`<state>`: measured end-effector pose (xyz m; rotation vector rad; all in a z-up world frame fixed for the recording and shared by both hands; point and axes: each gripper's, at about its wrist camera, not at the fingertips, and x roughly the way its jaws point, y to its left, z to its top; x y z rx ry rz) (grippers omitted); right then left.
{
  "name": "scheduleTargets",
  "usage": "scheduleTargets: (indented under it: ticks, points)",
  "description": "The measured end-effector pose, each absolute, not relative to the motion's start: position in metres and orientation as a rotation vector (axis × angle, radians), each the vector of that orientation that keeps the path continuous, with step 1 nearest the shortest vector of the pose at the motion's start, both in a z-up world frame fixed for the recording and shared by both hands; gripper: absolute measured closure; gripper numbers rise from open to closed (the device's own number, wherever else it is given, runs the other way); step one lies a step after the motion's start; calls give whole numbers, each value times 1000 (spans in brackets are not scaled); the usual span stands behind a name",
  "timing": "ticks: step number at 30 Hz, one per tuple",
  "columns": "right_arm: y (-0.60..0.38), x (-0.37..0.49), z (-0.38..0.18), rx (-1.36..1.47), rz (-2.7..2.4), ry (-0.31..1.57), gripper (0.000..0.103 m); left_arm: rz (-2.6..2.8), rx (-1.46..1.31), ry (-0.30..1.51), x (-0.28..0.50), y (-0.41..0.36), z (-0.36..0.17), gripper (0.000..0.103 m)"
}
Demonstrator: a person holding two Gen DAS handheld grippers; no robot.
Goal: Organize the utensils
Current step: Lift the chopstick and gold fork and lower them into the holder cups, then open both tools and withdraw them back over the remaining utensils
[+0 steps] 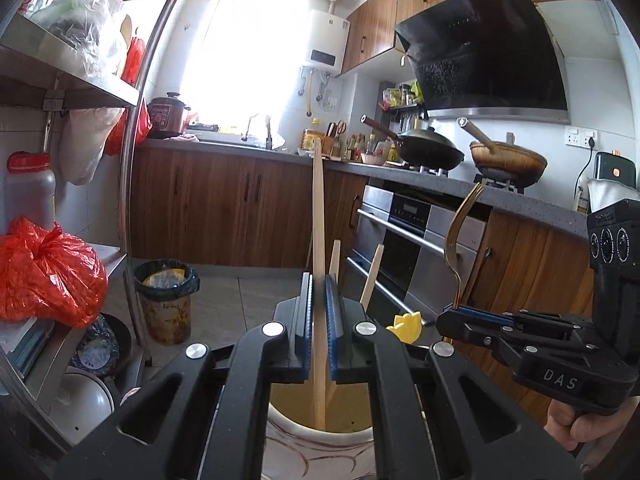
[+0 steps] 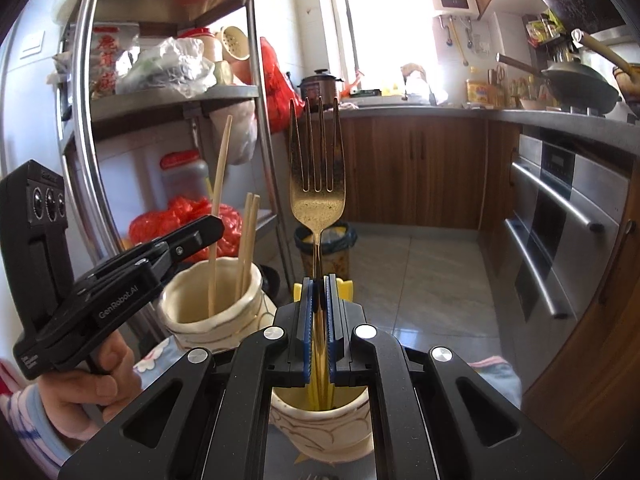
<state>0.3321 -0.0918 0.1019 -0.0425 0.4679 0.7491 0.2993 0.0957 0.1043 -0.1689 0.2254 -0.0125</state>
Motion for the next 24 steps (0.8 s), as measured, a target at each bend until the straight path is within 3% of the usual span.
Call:
scheduleTargets:
  ticks: [21,24]
  points:
    - [-81,336,83,-48,751,507,95,23,-121,301,309,90,96,95]
    - [-82,335,83,-45,742,501,89,26,-133,297,307,93,97,87]
